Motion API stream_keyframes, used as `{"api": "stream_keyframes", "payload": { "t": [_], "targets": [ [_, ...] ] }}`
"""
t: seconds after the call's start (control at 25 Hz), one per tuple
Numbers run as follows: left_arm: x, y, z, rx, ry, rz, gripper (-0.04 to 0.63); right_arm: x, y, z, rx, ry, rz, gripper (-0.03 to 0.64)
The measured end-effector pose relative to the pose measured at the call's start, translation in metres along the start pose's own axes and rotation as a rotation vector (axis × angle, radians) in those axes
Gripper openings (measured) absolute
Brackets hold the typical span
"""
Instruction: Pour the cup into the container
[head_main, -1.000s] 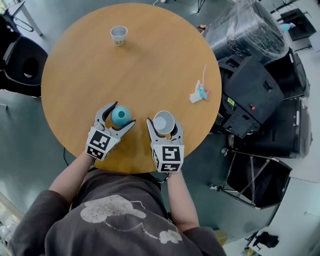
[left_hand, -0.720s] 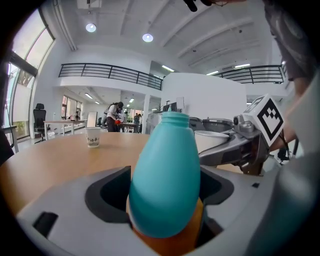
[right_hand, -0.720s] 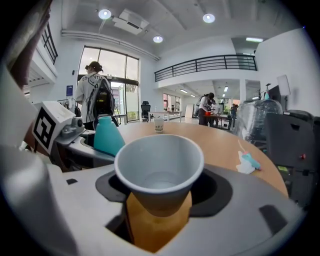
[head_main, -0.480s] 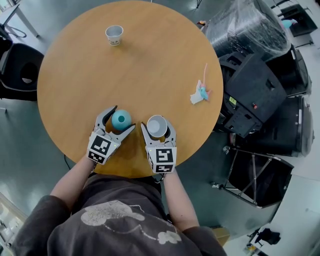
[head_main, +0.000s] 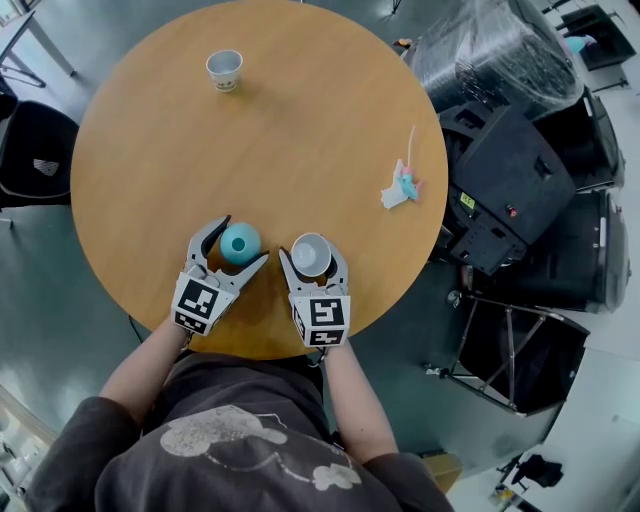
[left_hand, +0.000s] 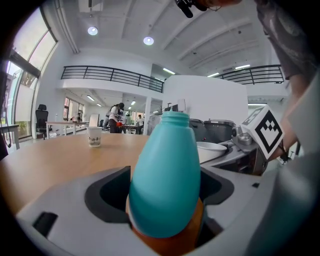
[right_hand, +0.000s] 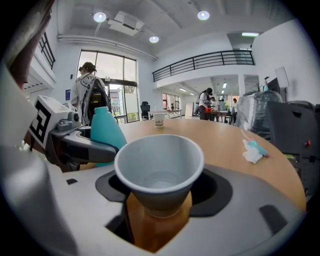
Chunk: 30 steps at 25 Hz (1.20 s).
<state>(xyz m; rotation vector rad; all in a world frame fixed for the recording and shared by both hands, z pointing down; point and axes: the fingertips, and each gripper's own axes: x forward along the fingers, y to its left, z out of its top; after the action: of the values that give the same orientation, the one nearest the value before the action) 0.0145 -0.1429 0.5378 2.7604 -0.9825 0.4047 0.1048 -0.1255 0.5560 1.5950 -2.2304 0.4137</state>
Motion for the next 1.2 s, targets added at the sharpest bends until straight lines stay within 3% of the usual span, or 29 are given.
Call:
{"api": "stream_keyframes", "payload": {
  "t": [0.52,0.92,1.2],
  "targets": [
    [-0.001,0.001,-0.002,0.002,-0.033,-0.01,0.397,0.002,0.0,-0.011,-0.002,-0.002,0.013,0.302],
    [0.0,0.004,-0.011,-0.008,-0.012,0.005,0.397,0.006,0.004,-0.016,0.009,0.017,0.039,0.304],
    [0.0,0.006,-0.014,-0.012,-0.008,0.039,0.419,0.011,0.002,-0.02,0.009,0.027,0.013,0.424]
  ]
}}
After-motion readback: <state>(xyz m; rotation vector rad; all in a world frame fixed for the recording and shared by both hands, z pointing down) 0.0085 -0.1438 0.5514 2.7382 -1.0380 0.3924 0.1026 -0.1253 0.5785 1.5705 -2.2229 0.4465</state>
